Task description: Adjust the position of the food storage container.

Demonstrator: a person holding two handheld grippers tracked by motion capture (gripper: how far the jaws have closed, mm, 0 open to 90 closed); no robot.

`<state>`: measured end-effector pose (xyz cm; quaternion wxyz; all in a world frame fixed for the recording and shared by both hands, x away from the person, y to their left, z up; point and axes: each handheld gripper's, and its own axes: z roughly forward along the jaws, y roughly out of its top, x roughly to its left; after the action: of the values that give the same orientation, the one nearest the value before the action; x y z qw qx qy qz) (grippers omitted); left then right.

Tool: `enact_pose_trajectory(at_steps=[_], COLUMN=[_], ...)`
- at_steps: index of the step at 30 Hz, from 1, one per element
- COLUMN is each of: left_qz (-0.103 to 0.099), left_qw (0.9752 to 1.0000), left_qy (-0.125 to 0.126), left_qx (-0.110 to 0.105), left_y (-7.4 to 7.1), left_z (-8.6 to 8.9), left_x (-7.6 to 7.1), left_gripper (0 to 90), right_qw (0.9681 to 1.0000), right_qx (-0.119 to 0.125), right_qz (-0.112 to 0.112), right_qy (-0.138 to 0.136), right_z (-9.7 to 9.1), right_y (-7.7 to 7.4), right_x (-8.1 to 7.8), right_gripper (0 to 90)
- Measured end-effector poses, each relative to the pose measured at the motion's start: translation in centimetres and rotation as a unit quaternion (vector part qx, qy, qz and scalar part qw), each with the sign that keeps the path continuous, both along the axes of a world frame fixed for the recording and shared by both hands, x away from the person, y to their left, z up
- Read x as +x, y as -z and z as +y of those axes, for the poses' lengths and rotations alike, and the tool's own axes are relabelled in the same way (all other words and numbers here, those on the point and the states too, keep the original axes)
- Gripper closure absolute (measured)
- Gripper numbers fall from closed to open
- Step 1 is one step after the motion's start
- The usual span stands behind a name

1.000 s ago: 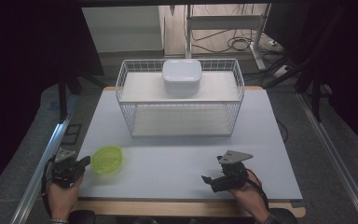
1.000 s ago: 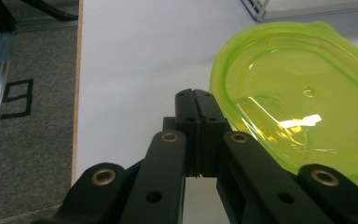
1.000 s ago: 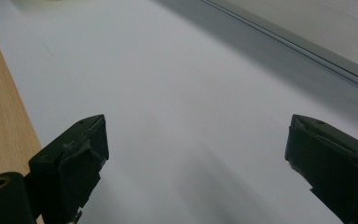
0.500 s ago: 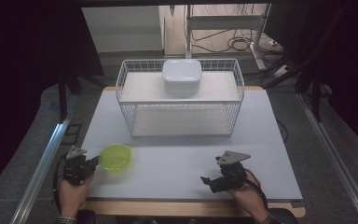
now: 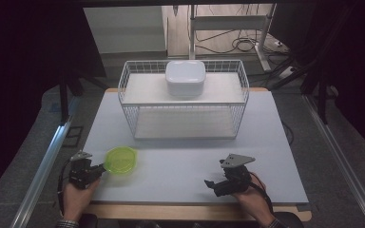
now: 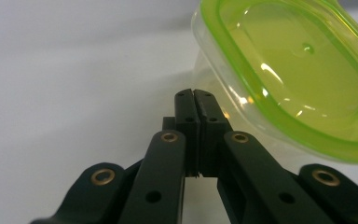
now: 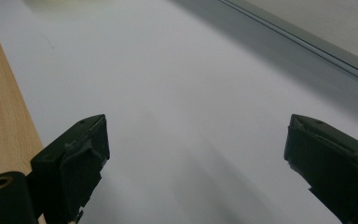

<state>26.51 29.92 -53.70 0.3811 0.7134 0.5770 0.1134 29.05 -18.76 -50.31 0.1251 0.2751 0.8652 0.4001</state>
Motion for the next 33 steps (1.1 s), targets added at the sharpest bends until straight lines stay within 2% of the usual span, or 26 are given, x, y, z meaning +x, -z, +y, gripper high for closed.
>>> enact_pose_trajectory(at_steps=[3,6,11,15,18,23,28,33], left_qz=[-0.001,0.0,-0.006,-0.016,-0.015,-0.02,-0.021,-0.026], left_qw=[0.9999,0.9995,0.9988,0.997,0.9963,0.9935,0.9921,0.9888], left_qy=[0.017,0.031,0.049,0.074,0.083,0.111,0.124,0.146], left_qx=[0.001,-0.008,-0.002,0.018,0.013,0.011,0.01,0.018], left_y=[0.1,0.2,0.2,0.3,0.3,0.2,0.2,0.2], left_z=[-0.6,-1.3,-2.3,-4.0,-4.6,-6.3,-7.6,-9.2], left_x=[0.2,0.6,1.0,1.5,1.7,2.1,2.4,2.6], left_gripper=[89.3,89.2,88.6,87.6,88.6,89.7,89.7,89.7], right_qw=[1.0,1.0,1.0,1.0,1.0,0.9999,0.9999,0.9999], right_qx=[0.0,-0.003,-0.005,-0.008,-0.009,-0.01,-0.011,-0.012], right_qz=[0.0,0.001,0.002,0.002,0.001,0.003,0.002,0.004], right_qy=[0.0,-0.002,-0.004,-0.003,-0.003,-0.003,-0.003,-0.003], right_z=[0.0,0.1,0.3,0.4,0.4,0.4,0.5,0.5], right_y=[0.0,0.1,0.2,0.3,0.3,0.4,0.4,0.4], right_x=[0.0,0.0,0.0,0.0,0.0,0.0,0.0,0.1], right_gripper=[6.9,7.0,7.0,6.9,7.0,6.9,6.9,7.0])
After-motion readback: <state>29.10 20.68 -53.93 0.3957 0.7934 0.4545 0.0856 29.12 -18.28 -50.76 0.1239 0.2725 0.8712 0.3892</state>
